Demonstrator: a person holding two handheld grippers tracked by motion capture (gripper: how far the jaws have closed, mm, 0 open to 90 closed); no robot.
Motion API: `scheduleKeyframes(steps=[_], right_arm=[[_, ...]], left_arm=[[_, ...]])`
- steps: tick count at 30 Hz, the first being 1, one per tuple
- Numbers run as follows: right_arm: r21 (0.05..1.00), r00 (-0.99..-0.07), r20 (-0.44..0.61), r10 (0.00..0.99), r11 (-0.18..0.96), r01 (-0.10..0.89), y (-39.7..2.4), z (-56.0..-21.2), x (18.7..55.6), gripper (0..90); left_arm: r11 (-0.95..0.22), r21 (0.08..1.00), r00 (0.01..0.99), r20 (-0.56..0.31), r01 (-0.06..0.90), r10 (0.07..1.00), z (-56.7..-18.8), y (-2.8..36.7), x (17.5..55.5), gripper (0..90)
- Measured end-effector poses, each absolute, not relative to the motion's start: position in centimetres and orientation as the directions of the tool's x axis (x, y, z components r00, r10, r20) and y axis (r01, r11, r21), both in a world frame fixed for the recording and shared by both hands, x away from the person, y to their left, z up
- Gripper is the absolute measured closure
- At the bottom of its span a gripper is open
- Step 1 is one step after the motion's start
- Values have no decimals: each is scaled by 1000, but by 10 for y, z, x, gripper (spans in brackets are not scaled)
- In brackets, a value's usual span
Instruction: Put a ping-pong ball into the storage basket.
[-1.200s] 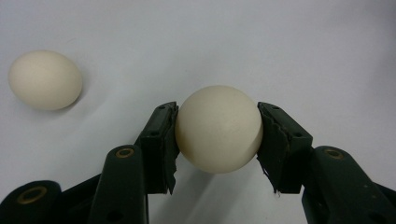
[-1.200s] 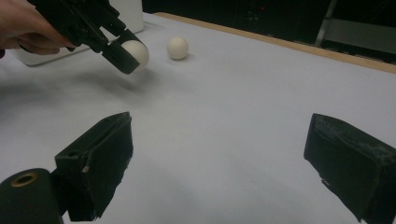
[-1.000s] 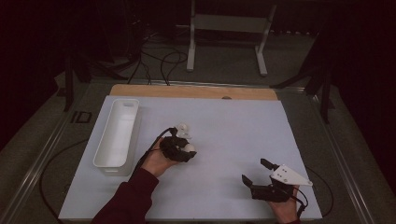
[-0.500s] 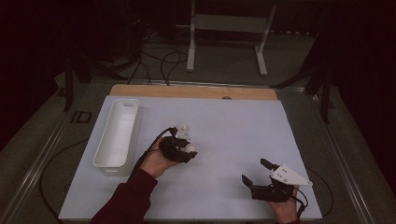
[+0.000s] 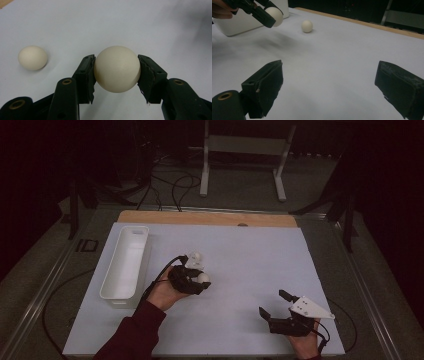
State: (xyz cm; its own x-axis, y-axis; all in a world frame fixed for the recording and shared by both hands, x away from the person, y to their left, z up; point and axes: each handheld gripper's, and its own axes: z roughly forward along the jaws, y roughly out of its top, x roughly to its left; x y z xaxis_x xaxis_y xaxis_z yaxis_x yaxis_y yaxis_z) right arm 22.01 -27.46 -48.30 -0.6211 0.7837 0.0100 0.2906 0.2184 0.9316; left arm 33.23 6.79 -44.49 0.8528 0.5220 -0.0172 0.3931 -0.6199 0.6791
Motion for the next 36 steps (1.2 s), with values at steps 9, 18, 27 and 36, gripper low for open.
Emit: scheduleKeyframes(steps=[9,18,27,36], right_arm=[[932,-619,7,785,220,289,-276,-483,221,79],[934,-623,13,782,213,288,-276,-483,222,78],[939,-629,17,777,205,278,-278,-482,225,79],[939,-627,12,779,206,275,-281,-482,227,79]], left_arm=[[-620,689,858,-7,376,513,-440,68,331,509],[-615,699,859,2,365,511,-435,72,328,510],[-620,708,871,15,338,491,-430,75,323,510],[-622,717,879,27,315,476,-424,78,319,510]])
